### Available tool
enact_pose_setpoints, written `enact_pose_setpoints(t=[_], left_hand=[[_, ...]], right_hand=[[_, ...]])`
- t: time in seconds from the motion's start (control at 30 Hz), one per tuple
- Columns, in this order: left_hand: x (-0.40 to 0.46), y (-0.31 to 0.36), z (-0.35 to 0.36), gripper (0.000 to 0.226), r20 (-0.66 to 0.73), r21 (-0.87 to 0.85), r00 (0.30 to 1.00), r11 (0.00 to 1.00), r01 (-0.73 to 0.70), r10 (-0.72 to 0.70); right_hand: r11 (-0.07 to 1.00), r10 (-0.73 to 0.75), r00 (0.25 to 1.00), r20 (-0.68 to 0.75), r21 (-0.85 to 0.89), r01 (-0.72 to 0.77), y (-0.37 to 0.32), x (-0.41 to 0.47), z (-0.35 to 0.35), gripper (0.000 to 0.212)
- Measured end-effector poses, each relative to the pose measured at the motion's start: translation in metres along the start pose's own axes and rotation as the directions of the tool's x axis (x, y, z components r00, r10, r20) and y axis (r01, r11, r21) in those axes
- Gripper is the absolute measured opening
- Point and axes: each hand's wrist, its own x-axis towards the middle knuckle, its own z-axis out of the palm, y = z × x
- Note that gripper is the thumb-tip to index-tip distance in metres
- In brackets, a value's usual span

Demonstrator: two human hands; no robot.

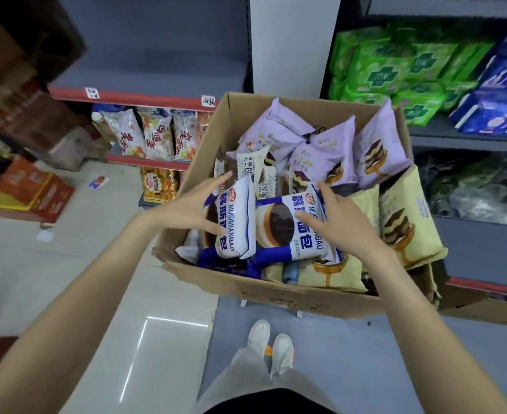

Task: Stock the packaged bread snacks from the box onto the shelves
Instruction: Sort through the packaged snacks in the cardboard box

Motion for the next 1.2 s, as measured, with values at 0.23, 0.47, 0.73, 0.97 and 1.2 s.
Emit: enact_pose_setpoints(t=[0.23, 0.47, 0.73, 0.97, 1.2], left_hand=[[0.038, -0.011, -0.008, 0.1, 0.25, -0.092, 0.968, 0.996, -0.003, 0.026], [0.034, -0.015, -0.002, 0.073, -0.181, -0.317, 0.982, 0.942, -0.112, 0.055], [0.034, -0.007, 0.013, 0.068, -0.516, -0.43, 0.842, 0.897, -0.1, -0.154], [-0.015, 0.004, 0.0, 0.076, -0.637, -0.731, 0.658, 0.585, -0.35, -0.402], [-0.078, -0.04, -0.038, 0.064, -0.666, -0.746, 0.565, 0.445, -0.496, -0.487]], right_hand=[[0.999, 0.048, 0.98, 0.195, 0.0, -0.049, -0.007, 0.025, 0.006, 0.103], [0.73, -0.041, 0.99, 0.132, 0.681, -0.06, -0.021, 0.027, -0.007, 0.117], [0.383, 0.216, 0.973, 0.087, 0.909, -0.166, -0.011, 0.01, 0.017, 0.063], [0.654, 0.171, 0.924, -0.341, 0.741, 0.152, -0.048, 0.016, -0.015, 0.047], [0.407, -0.024, 0.897, -0.44, 0.816, 0.411, -0.136, 0.042, -0.046, 0.045]])
